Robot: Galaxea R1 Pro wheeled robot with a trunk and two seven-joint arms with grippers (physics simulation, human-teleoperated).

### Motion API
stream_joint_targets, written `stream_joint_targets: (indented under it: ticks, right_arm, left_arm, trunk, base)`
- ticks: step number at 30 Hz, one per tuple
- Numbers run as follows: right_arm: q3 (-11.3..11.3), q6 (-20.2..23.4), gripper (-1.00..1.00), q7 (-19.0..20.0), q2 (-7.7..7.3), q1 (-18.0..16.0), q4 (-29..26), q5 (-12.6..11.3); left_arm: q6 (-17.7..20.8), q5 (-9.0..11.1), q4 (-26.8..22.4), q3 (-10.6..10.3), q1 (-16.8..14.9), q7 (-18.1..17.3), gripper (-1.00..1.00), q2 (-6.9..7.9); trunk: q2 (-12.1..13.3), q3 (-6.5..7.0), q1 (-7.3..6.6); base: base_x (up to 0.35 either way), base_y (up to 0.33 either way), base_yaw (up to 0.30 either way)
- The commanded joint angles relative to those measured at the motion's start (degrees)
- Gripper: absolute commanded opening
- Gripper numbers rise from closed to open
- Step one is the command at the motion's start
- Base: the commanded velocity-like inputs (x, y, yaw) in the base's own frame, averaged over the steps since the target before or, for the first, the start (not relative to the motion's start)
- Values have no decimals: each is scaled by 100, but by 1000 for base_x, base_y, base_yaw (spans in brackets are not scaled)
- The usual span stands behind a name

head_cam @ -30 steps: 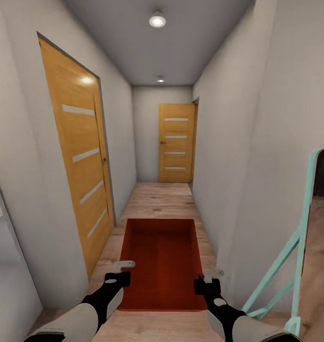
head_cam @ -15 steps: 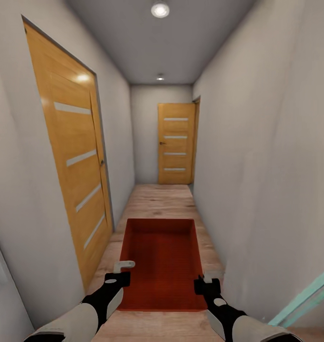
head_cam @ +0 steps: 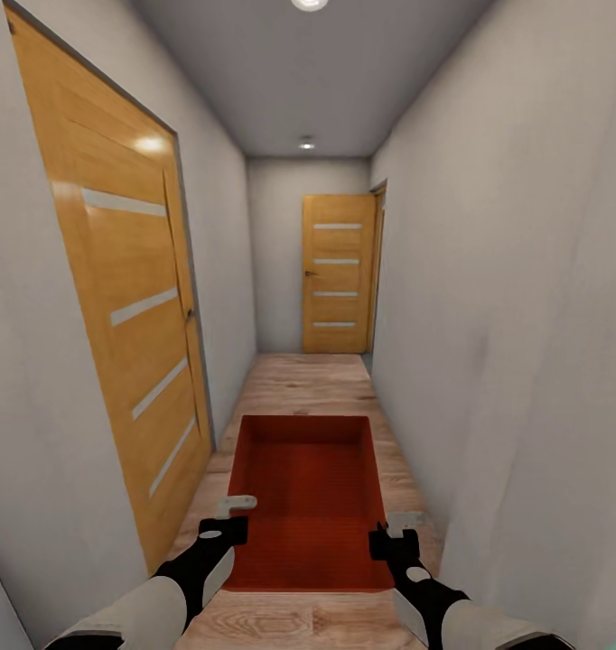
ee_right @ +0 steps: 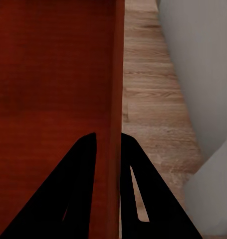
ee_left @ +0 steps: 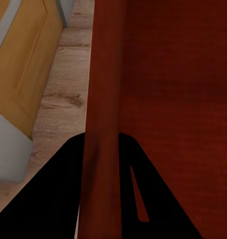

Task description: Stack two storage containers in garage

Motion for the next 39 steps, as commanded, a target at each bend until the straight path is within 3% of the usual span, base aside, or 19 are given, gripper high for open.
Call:
stream_joint_targets:
  ticks: [1, 39]
  right_arm:
    - [32, -36, -100, -25, -1, -5, -14, -69]
    - [34, -30, -100, -25, -1, -5, -14, -69]
  left_arm:
    - [23, -29, 8, 240, -6, 69, -100, 95]
    - [23, -29, 8, 238, -6, 69, -100, 95]
  trunk:
    - [-6, -9, 4]
    - [-6, -9, 4]
  base:
    - [322, 0, 0]
    - [322, 0, 0]
